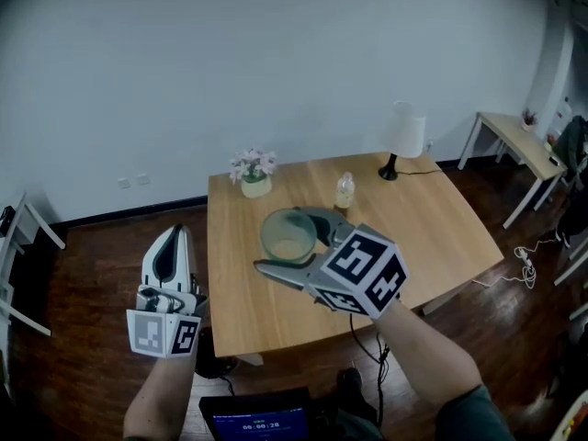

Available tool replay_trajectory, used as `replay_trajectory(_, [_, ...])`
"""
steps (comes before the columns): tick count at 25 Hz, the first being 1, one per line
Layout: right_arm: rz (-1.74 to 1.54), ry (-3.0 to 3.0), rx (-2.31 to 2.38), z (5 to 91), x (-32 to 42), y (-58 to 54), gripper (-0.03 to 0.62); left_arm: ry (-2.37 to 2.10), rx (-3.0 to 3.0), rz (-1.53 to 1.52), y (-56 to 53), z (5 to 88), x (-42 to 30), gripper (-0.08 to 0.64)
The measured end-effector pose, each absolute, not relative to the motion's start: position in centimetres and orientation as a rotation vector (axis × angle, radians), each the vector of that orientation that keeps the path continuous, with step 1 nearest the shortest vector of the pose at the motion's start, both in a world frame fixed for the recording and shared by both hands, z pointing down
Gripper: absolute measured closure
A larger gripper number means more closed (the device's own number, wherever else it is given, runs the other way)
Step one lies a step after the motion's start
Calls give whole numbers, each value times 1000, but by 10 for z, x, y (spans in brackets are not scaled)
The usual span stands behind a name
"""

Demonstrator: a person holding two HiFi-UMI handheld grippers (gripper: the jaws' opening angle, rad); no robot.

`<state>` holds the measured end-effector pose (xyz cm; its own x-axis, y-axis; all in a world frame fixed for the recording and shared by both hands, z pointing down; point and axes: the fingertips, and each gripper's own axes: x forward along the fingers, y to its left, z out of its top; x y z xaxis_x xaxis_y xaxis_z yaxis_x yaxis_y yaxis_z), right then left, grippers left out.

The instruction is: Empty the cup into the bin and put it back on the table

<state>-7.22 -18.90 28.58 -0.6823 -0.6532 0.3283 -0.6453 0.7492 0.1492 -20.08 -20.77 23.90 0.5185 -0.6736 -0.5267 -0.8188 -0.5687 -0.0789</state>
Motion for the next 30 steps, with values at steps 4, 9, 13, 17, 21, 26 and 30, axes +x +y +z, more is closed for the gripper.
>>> replay_trajectory(4, [-20, -2593, 1028, 284, -8, -187, 195, 1254, -2458, 624, -208, 242, -143, 560])
replay_trajectory(9, [-6, -2608, 1018, 288, 67, -191, 195, 1275, -2455, 585, -203, 244, -73, 560])
replay_trajectory(13, [-16, -2619, 981, 292, 113, -199, 195, 1307, -2437, 563, -207, 248, -27, 560])
replay_trajectory(17, [2, -2624, 950, 302, 150, -208, 195, 1344, -2445, 538, -212, 259, 13, 560])
replay_trajectory(21, [32, -2615, 932, 317, 171, -220, 195, 1358, -2477, 495, -218, 270, 42, 560])
replay_trajectory(26, [83, -2603, 932, 345, 177, -240, 195, 1356, -2529, 434, -235, 289, 58, 560])
replay_trajectory(30, [157, -2595, 936, 373, 170, -258, 195, 1348, -2594, 379, -260, 313, 65, 560])
